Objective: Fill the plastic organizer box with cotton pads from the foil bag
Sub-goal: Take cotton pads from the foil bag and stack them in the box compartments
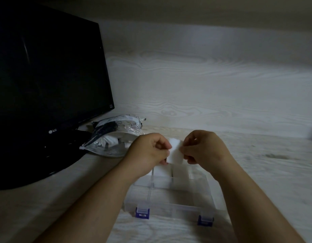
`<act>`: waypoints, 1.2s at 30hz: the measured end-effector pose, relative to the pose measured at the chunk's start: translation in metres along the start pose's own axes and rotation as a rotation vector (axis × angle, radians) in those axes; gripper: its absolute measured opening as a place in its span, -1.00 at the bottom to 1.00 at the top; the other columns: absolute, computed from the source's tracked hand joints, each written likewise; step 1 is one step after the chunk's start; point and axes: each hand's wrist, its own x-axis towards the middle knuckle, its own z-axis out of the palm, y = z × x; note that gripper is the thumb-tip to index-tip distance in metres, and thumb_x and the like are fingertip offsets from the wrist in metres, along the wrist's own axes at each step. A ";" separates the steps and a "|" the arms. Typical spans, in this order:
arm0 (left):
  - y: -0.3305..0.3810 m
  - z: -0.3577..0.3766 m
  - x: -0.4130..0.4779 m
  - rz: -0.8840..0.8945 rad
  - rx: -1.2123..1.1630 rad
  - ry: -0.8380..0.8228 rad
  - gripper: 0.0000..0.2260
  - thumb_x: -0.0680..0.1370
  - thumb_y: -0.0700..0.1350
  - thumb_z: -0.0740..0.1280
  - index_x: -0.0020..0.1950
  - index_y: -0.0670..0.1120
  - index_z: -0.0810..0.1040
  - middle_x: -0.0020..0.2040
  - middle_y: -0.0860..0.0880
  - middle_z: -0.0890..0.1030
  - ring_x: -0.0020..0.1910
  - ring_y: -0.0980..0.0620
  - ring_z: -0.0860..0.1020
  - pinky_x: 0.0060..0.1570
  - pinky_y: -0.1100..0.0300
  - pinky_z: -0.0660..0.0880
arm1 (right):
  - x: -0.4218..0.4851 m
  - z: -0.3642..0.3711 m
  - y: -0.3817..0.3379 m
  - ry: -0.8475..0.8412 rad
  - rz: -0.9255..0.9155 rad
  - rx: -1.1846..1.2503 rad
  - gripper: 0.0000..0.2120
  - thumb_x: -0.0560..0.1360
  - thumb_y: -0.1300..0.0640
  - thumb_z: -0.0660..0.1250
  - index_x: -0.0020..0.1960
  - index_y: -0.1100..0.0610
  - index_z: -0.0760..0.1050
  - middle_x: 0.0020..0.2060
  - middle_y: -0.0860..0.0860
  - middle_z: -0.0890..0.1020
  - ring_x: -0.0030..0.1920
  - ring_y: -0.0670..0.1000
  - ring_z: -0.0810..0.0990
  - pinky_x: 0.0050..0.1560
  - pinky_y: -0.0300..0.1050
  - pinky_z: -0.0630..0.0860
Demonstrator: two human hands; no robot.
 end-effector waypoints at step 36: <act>-0.004 0.002 -0.005 0.163 0.802 -0.488 -0.68 0.37 0.26 0.19 -0.06 0.16 0.61 -0.05 0.13 0.59 0.07 0.11 0.45 0.14 0.05 0.43 | 0.002 0.006 0.003 -0.389 0.138 -0.654 -0.74 0.41 0.24 0.41 0.03 0.00 0.70 -0.20 0.04 0.73 -0.26 -0.07 0.70 0.01 -0.10 0.64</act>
